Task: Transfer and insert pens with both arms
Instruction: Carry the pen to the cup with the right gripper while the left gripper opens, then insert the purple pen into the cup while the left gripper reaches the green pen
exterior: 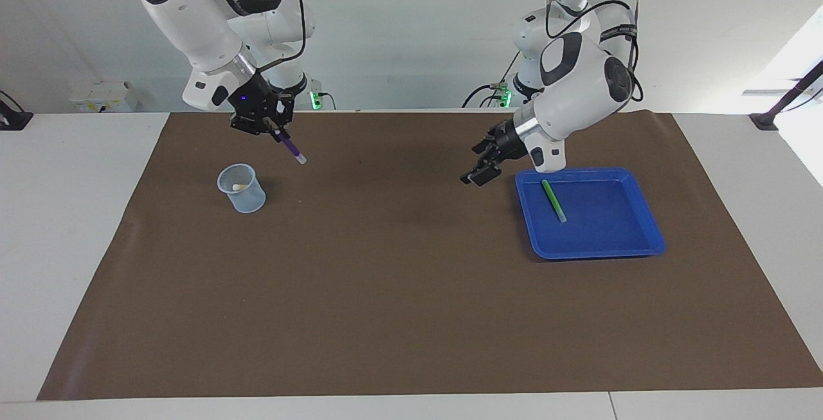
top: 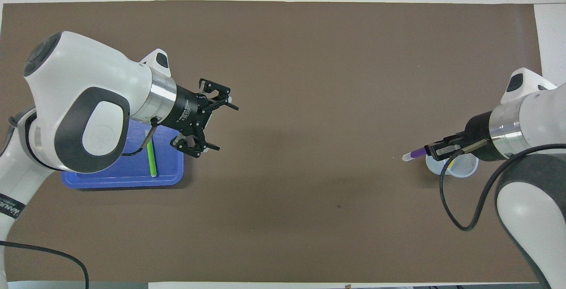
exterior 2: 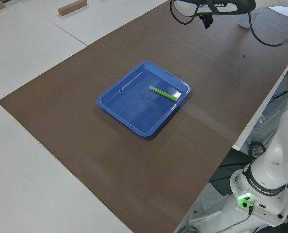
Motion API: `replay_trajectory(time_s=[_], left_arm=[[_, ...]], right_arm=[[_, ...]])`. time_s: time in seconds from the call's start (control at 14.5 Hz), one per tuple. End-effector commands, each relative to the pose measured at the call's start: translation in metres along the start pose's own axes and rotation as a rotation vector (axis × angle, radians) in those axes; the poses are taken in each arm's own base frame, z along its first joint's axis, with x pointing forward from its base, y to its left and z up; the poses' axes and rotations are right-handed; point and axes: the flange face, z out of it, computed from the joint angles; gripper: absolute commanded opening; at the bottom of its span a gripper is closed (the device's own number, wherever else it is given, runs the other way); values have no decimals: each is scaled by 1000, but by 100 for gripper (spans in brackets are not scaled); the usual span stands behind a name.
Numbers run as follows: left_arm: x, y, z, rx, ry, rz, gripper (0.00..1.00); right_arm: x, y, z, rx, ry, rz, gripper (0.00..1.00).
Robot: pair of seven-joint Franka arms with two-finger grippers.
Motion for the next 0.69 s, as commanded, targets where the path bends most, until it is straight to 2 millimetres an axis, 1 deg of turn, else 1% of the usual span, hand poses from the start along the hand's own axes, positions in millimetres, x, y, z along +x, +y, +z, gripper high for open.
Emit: replay_trajectory(time_s=[0.0,0.07,0.21,0.28,0.35,0.41,0.55,0.62], left_arm=[[50,-29,-24,64,108,182,100],[66,-36,-27,95,147,274,100],[99,-53,-28,165,193,466,100],[116,-62,-28,212,207,591,100],[132,-71,-29,259,220,689,100],[148,-78,-29,304,242,792,100],[165,-88,-10,343,273,887,100],[168,-93,4,376,300,915,100]], right_arm=[[-14,14,8,-105,-65,-98,0],[-18,24,8,-124,-67,-116,0],[-24,40,15,-163,-89,-155,0],[-30,56,24,-170,-100,-169,0],[-33,67,29,-165,-108,-188,0],[-35,72,38,-162,-114,-200,0],[-32,77,48,-168,-102,-201,0],[-29,79,56,-167,-103,-202,0]])
